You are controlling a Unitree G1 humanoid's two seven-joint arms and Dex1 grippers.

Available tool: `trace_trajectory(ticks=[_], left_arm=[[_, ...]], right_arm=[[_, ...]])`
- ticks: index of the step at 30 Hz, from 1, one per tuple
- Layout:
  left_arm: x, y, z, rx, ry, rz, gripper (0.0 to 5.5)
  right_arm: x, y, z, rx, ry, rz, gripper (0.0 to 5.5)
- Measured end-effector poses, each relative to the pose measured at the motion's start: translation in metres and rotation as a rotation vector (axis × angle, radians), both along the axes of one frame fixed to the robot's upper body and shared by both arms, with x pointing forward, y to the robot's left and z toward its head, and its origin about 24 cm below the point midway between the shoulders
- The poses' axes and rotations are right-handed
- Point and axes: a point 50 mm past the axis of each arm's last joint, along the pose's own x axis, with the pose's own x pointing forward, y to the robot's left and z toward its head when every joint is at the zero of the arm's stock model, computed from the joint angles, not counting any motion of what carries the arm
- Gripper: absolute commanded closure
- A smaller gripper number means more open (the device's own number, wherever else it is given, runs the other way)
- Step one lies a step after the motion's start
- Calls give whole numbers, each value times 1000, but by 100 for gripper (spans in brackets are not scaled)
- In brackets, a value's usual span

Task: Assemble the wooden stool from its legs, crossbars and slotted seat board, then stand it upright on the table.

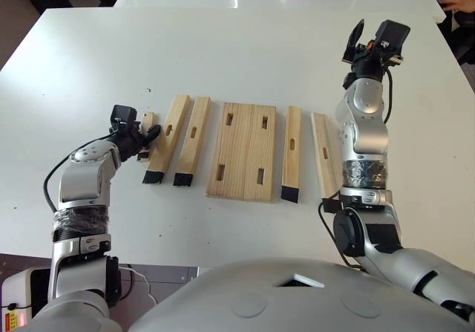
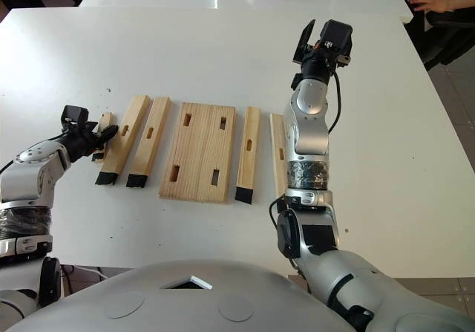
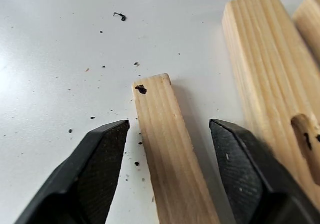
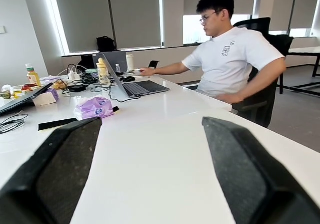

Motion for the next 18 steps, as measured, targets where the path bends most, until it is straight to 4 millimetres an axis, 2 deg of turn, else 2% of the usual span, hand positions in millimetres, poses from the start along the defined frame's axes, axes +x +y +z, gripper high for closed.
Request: trace_trajectory(ticks=[9, 18], left_arm=[[-19, 18, 11, -21, 125, -58, 253], [-24, 31, 16, -33, 214, -74, 253]], right_arm=[[-9, -4, -10, 35, 21, -56, 179], [-19, -8, -16, 56, 23, -101, 179]])
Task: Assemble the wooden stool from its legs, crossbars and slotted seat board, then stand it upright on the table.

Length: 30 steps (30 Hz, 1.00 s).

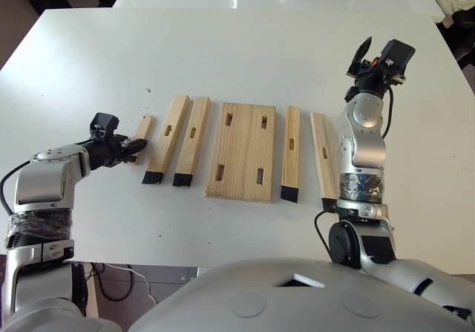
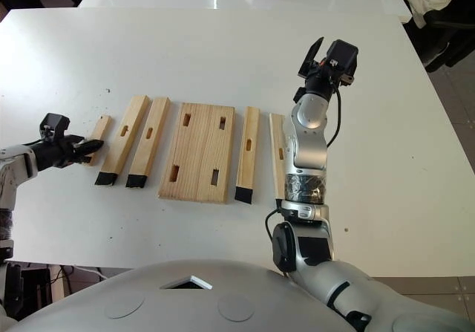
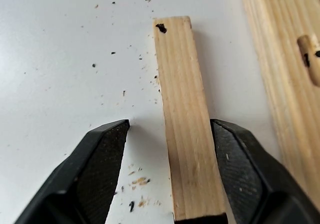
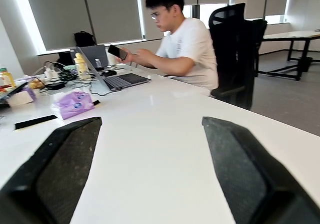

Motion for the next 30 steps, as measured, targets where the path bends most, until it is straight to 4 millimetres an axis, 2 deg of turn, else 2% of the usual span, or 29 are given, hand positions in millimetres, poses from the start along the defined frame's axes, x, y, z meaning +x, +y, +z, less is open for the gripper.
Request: trace_trajectory(ticks=[7, 13, 18, 24, 28, 30], left_arm=[[-13, 10, 0, 7, 40, -10, 253], [-16, 15, 1, 11, 55, -30, 344], [-16, 10, 1, 7, 48, -75, 415], [-19, 7, 1, 14, 52, -134, 420], [-10, 7, 2, 18, 21, -154, 420], [5, 5, 2, 26, -38, -110, 420]], right_arm=[[-6, -3, -2, 2, 1, -20, 179], [-7, -5, -1, 4, -1, -35, 177], [-7, -3, -1, 5, -1, -30, 177], [-8, -6, -1, 1, -4, -39, 177], [-9, -7, -2, 3, 2, -46, 177], [-7, -5, -4, 5, 10, -34, 177]])
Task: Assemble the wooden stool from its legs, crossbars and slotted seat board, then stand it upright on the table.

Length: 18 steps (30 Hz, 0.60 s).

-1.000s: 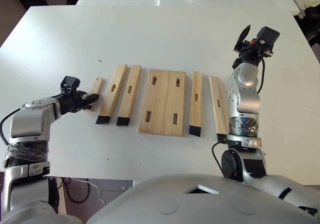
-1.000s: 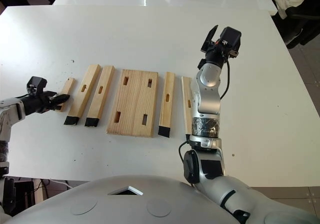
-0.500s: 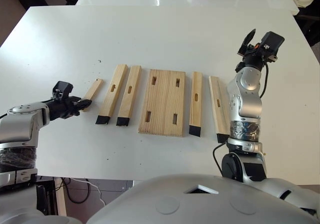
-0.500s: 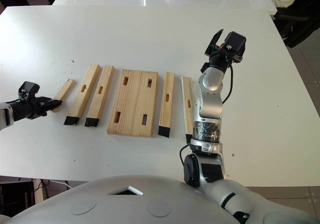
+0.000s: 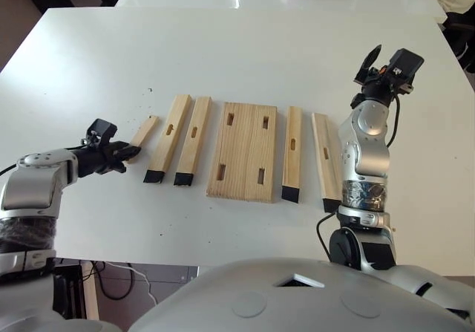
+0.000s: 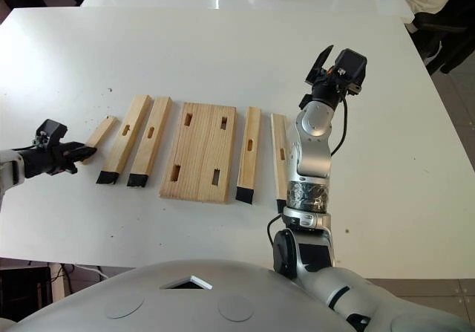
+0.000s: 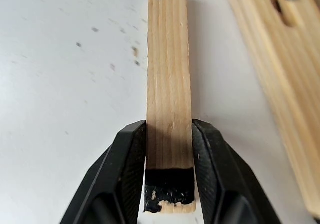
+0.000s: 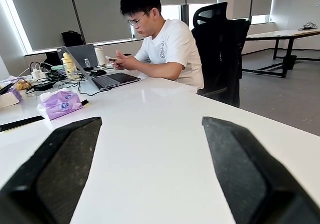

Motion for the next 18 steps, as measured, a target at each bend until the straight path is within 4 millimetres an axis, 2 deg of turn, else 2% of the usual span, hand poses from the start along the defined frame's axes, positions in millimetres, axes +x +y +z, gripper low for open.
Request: trace_trajectory(ticks=[3, 5, 7, 8, 10, 12, 14, 16, 18], left_arm=[[26, -9, 5, -49, -116, 79, 420], [48, -16, 33, -122, -270, 103, 420], [69, -26, 75, -221, -462, 95, 420], [76, -40, 103, -313, -590, 56, 420], [81, -67, 131, -447, -717, -43, 420], [80, -90, 139, -556, -769, -119, 420], [76, -108, 139, -630, -792, -174, 420], [69, -126, 136, -699, -813, -235, 420], [55, -148, 132, -784, -847, -324, 420]], right_arm=[[9, 4, 1, -13, 7, 59, 177], [17, 9, 9, -24, -15, 129, 177], [26, 12, 17, 5, -44, 221, 177], [32, 15, 20, 51, -42, 323, 177], [39, 22, 28, 107, -46, 502, 177], [41, 30, 37, 120, -68, 694, 177], [38, 34, 43, 90, -74, 873, 177], [34, 38, 50, 61, -67, 1058, 177], [27, 45, 66, 48, -59, 1292, 177]])
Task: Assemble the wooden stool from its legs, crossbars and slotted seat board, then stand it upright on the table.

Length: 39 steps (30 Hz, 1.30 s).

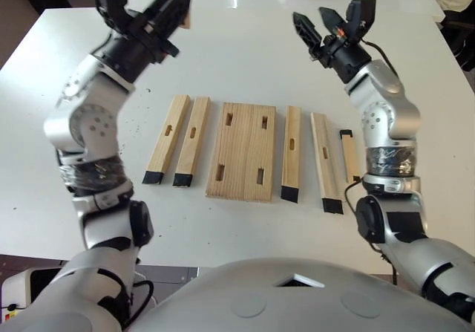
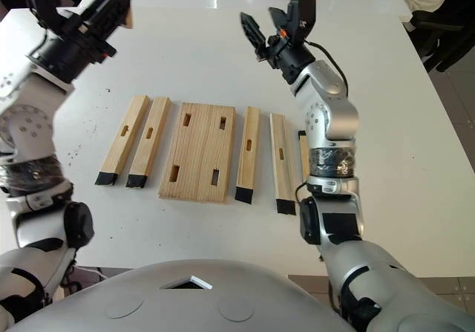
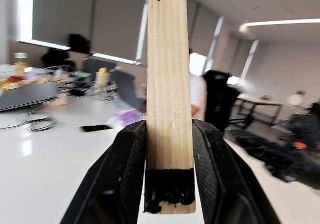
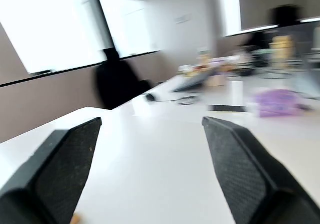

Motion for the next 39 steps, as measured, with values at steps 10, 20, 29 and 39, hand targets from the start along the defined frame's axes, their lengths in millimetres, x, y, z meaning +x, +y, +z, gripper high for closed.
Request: trace_trajectory(ticks=[10, 20, 29, 39], left_arm=[[-38, -29, 2, 43, -193, -339, 420], [-42, -34, -2, 92, -207, -490, 420], [-43, -44, -9, 119, -186, -551, 420], [-45, -48, -16, 138, -163, -571, 420]], right_arm=[[-46, -6, 73, -47, 18, 695, 177], [-41, -8, 84, -46, 36, 801, 177], [-52, -2, 92, -51, 7, 881, 197], [-51, 1, 90, -84, 8, 865, 353]])
